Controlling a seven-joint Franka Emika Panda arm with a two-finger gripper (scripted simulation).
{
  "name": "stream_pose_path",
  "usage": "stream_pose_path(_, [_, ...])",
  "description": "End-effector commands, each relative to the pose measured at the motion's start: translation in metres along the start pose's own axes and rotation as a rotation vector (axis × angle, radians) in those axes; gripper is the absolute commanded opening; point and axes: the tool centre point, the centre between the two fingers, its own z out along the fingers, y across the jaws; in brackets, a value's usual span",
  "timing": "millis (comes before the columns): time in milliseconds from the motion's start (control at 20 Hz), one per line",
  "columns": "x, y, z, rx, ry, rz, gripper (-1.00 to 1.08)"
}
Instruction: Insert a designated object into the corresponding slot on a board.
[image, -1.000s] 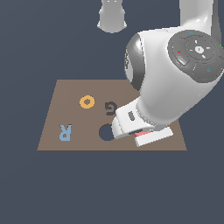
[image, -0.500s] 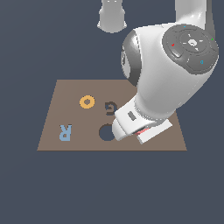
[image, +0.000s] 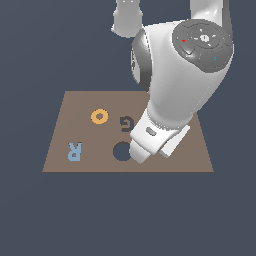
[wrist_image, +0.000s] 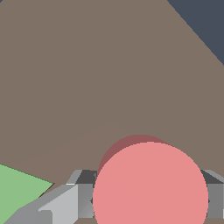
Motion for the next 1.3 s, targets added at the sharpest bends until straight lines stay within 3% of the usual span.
stream_pose_path(0, [-0.006, 0.000, -0.001, -0.001, 0.001, -0.099, -1.00])
stream_pose_path(1250, [-0.052, 0.029, -0.004, -0.002, 0.000, -1.030, -1.00])
